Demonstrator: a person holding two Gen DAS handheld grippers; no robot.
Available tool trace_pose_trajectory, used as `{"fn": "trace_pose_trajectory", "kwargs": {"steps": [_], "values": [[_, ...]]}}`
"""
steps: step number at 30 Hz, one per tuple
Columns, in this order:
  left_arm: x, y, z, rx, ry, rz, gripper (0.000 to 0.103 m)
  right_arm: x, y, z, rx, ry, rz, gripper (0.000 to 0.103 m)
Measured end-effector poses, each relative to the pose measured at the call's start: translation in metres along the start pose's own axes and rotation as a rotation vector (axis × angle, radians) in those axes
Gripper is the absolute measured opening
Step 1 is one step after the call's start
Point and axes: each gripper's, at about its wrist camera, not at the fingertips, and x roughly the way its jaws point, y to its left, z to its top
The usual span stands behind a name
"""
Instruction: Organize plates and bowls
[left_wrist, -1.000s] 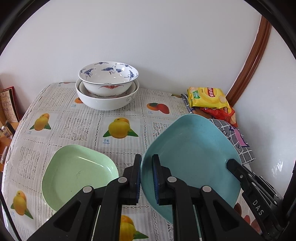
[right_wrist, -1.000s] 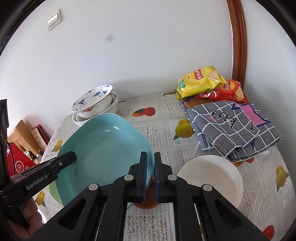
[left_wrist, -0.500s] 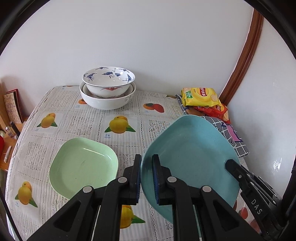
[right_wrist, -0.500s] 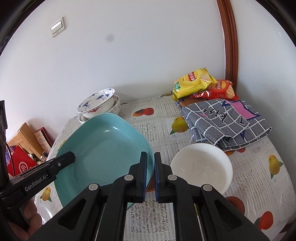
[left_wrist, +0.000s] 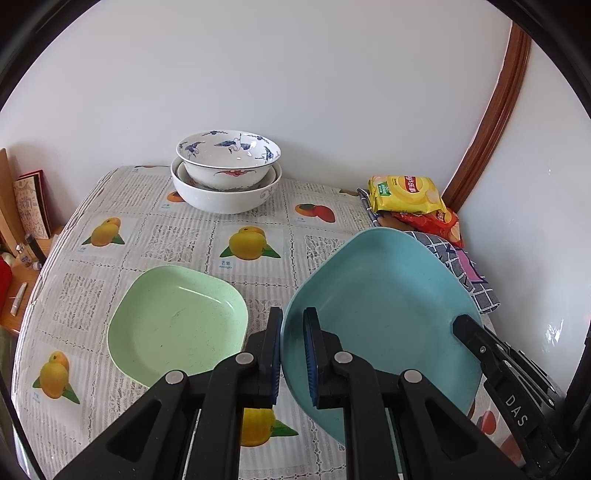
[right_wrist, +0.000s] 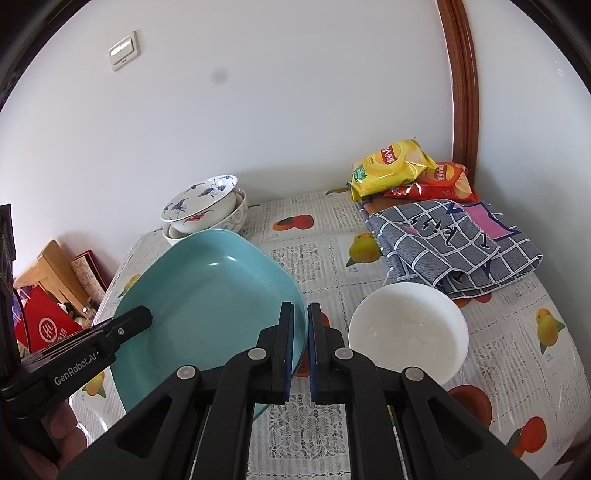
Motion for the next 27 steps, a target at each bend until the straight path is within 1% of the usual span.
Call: {"fn": "trace_pose_trajectory", "kwargs": {"steps": [18, 27], "values": [[-0.008, 0.031, -0.002, -0.027, -0.001, 0.058, 0.011, 0.015, 0.03, -0.005, -0.032, 0.024, 0.04, 0.007], [-0.01, 0.045, -0.004, -0.048, -0.002, 0.068, 0.011, 0.019, 0.045, -0.004, -0.053, 0.031, 0.047, 0.007]]}}
